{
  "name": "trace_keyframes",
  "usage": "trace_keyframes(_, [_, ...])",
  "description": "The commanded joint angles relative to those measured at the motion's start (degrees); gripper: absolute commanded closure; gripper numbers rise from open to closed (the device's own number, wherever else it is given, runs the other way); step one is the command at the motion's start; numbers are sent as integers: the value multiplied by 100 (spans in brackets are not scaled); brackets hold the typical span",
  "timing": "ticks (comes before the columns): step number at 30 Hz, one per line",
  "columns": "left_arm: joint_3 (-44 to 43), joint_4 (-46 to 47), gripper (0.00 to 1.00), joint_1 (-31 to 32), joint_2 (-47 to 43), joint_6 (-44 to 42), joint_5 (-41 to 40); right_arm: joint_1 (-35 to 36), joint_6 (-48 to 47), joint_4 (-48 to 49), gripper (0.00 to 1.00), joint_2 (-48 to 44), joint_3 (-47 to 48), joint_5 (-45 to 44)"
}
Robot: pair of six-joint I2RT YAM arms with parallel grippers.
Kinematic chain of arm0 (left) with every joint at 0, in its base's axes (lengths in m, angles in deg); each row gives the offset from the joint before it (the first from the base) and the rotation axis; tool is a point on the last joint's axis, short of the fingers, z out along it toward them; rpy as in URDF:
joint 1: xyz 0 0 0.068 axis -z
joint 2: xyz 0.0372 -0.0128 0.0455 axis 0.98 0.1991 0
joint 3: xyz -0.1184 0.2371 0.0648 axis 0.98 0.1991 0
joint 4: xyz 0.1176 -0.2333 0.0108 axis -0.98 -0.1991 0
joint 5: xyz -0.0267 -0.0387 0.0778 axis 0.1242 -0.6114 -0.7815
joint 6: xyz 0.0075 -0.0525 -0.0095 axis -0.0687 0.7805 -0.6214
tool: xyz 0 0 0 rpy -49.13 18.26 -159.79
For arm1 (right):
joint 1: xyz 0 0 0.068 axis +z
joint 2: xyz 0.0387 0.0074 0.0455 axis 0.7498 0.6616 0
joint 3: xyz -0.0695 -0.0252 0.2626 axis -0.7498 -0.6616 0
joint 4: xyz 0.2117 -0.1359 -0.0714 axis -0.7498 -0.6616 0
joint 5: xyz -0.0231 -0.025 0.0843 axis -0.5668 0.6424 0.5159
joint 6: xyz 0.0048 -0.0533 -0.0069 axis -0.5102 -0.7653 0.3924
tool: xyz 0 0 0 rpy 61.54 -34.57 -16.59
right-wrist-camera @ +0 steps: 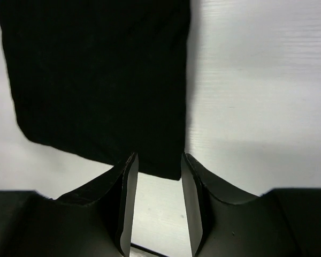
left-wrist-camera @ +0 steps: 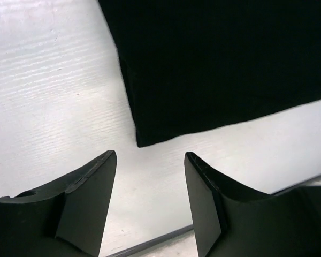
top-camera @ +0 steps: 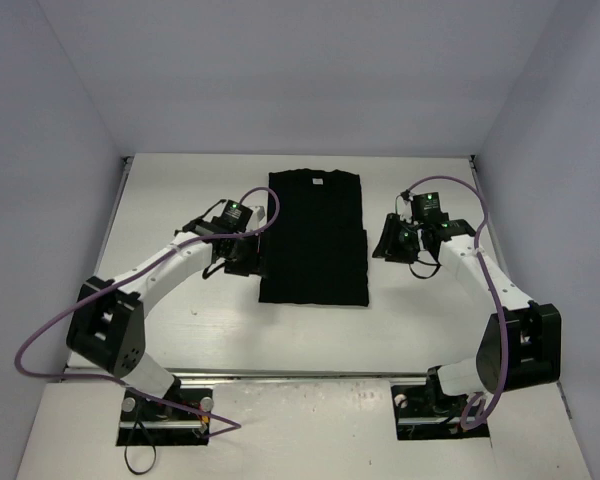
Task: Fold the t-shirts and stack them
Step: Fold the folded rectangular tshirt in 1/3 of the way
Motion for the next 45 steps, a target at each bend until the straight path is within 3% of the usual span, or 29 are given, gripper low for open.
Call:
trace_keyframes(1, [-83, 746, 53, 27, -395, 427, 914, 40, -42, 77, 65, 143, -42, 1167])
trace_keyframes(3, [113, 1253, 57, 34, -221, 669, 1431, 32, -42, 271, 65, 251, -237, 1422])
trace_keyframes(10, [485, 1921, 61, -79, 700, 578, 1708, 39, 6, 1222, 65, 794, -972, 2183])
trace_keyframes(14, [791, 2153, 64, -141, 1014, 699, 1659, 19, -17, 1561, 68, 1130, -1395, 2045])
trace_keyframes(18, [1172, 2546, 65, -200, 1077, 928, 1621, -210, 258, 1901, 76, 1192, -1904, 1633])
trace_keyframes(25, [1676, 2689, 65, -548, 1019, 975, 1595, -781, 257, 1915, 77, 819, -2369, 1195])
trace_keyframes(35, [-11, 927, 59, -625, 3, -19, 1511, -417, 711, 1361, 66, -76, -810, 1396])
trace_keyframes(45, [-886, 1255, 58, -661, 1344, -172, 1872, -201, 384, 1566, 66, 1504, 312, 1576])
